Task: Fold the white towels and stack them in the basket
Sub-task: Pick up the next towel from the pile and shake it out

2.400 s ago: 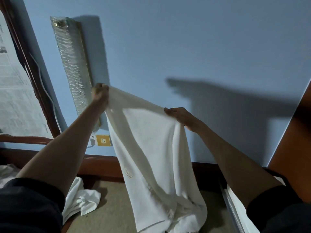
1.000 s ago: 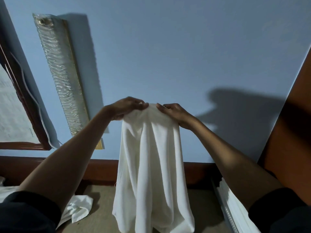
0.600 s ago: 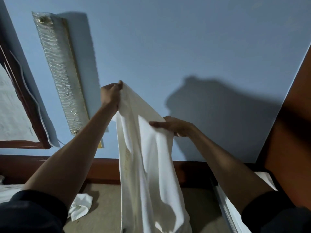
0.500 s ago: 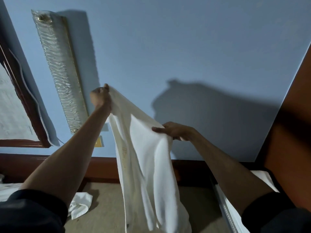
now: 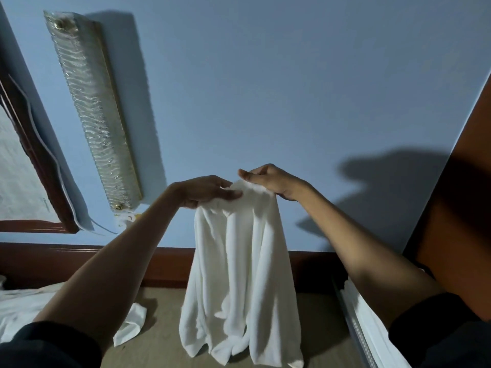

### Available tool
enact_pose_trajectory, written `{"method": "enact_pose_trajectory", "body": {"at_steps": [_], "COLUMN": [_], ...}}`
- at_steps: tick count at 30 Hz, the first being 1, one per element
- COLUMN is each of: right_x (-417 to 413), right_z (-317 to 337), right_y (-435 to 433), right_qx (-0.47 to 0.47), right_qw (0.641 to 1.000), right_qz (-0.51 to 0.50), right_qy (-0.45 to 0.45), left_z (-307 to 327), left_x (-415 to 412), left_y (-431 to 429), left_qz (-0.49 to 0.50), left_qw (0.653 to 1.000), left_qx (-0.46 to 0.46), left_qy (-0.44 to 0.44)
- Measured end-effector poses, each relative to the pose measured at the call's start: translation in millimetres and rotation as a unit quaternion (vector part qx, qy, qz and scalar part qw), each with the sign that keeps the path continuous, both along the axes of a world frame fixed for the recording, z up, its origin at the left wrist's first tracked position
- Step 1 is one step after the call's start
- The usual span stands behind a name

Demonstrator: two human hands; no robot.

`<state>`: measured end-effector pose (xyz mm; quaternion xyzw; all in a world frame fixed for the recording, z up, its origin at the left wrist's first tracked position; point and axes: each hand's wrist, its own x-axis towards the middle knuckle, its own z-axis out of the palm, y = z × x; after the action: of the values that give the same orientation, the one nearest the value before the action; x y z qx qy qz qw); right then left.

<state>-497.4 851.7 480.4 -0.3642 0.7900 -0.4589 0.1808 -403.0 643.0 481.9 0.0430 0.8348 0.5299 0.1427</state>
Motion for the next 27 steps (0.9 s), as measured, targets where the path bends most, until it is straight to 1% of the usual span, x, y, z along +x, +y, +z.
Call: {"method": "enact_pose_trajectory", "body": {"at_steps": [3,6,8,10,11,12,13,14,15,16,17,18,19,21,23,24,25,27], "right_x": [2.5,9.1,10.9,8.2,6.6,4.7,1.6,-0.9,-1.4,-1.2,1.1,3.8,5.9,9.8,11.6,11.3,10.6,9.6], "right_z": [-8.9,-27.6,-41.1,-52.7,-55.0,-55.0,-53.2,-48.6,-40.4,-30.4,-19.0,-9.1,-1.4,7.9,12.5,12.5,11.6,7.6], "right_y": [12.5,16.5,19.1,23.5,25.0,26.5,27.7,27.5,26.1,23.9,20.6,16.8,12.5,4.4,-0.2,-0.1,2.3,8.7], "right_qx": [-0.001,0.034,0.050,0.051,0.039,0.021,-0.003,-0.029,-0.051,-0.064,-0.073,-0.076,-0.075,-0.064,-0.056,-0.057,-0.056,-0.042], "right_qw": [0.999,0.995,0.993,0.992,0.994,0.997,0.997,0.995,0.991,0.987,0.986,0.986,0.987,0.988,0.990,0.991,0.992,0.995], "right_qz": [-0.003,0.012,0.028,0.014,-0.011,-0.040,-0.071,-0.096,-0.111,-0.120,-0.119,-0.112,-0.101,-0.080,-0.069,-0.066,-0.063,-0.060], "right_qy": [-0.040,-0.088,-0.106,-0.111,-0.097,-0.066,-0.018,0.029,0.062,0.081,0.088,0.093,0.101,0.111,0.112,0.104,0.093,0.065], "left_z": [8.3,19.0,24.2,25.0,23.4,19.7,15.4,11.0,8.1,4.6,1.3,-1.0,-1.0,0.0,3.2,5.1,8.5,13.8], "left_x": [-5.3,-7.4,-10.4,-17.6,-21.2,-24.8,-27.9,-30.1,-27.4,-24.4,-22.5,-20.1,-16.4,-12.8,-8.5,-7.1,-5.5,-4.2], "left_y": [-3.3,3.6,0.6,-13.6,-23.2,-32.7,-41.5,-48.3,-50.0,-48.5,-45.3,-39.3,-29.8,-11.5,5.2,8.5,10.1,5.2], "left_qz": [0.049,0.093,0.155,0.260,0.312,0.355,0.382,0.391,0.377,0.339,0.289,0.231,0.169,0.068,-0.008,-0.023,-0.016,0.022], "left_qw": [0.996,0.977,0.951,0.909,0.887,0.873,0.873,0.885,0.907,0.927,0.937,0.945,0.953,0.969,0.981,0.987,0.993,0.998], "left_qx": [0.045,0.135,0.193,0.239,0.247,0.232,0.194,0.135,0.044,-0.061,-0.153,-0.209,-0.233,-0.229,-0.190,-0.155,-0.107,-0.011], "left_qy": [0.067,0.139,0.187,0.219,0.233,0.239,0.231,0.214,0.184,0.150,0.119,0.100,0.091,0.070,0.041,0.035,0.035,0.056]}}
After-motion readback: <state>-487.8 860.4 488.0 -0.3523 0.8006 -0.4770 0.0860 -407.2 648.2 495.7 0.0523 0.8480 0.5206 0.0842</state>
